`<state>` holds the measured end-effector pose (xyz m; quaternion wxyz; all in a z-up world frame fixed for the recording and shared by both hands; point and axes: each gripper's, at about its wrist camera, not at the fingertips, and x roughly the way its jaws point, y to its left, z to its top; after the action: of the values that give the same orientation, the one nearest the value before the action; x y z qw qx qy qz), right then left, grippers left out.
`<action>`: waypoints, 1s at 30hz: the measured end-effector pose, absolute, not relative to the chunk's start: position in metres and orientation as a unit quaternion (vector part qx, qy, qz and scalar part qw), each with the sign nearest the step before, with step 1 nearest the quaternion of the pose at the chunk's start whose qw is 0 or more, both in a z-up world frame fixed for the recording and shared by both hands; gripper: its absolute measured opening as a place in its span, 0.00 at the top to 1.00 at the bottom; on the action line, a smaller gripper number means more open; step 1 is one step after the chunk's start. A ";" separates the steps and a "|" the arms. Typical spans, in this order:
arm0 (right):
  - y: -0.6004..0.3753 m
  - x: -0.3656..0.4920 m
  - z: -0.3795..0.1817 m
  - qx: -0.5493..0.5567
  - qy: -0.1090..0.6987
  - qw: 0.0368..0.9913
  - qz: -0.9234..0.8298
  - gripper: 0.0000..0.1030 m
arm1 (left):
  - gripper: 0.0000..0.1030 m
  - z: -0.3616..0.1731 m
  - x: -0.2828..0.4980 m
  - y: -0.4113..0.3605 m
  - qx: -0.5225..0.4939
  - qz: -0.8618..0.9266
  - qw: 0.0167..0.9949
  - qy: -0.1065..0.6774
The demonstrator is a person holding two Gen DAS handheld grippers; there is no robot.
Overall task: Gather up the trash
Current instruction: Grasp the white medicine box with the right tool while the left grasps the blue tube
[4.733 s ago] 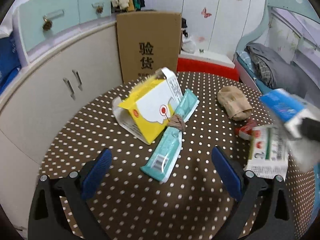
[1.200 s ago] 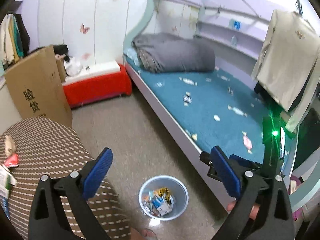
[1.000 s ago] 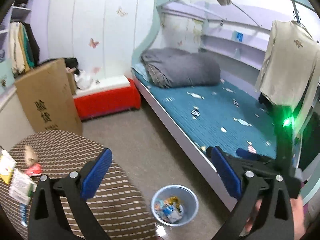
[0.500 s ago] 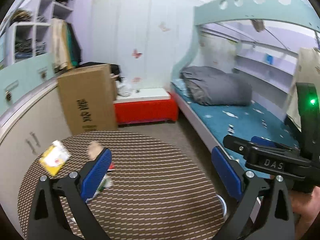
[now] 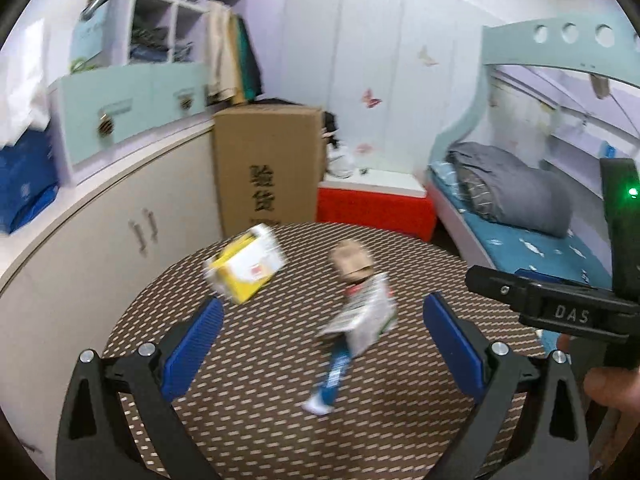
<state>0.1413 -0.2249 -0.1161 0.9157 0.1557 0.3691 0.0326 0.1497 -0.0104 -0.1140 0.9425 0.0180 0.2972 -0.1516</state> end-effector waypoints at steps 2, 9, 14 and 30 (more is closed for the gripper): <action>-0.209 0.155 -0.126 0.157 0.384 0.909 0.043 0.06 | 0.05 -0.123 0.155 0.006 0.015 -0.141 0.940 0.309; -0.172 0.196 -0.165 0.174 0.435 0.882 0.045 0.06 | 0.05 -0.147 0.166 0.031 0.024 -0.130 0.933 0.335; -0.164 0.210 -0.181 0.181 0.456 0.870 0.049 0.30 | 0.05 -0.164 0.167 0.027 0.037 -0.138 0.924 0.355; -0.238 0.165 -0.161 0.199 0.426 0.881 0.048 0.71 | 0.05 -0.210 0.179 -0.056 0.146 -0.226 0.878 0.396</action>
<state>0.1647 -0.2379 -0.1608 0.8813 0.1986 0.4261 0.0476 0.1789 -0.0565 -0.2100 0.8781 0.1457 0.3957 -0.2262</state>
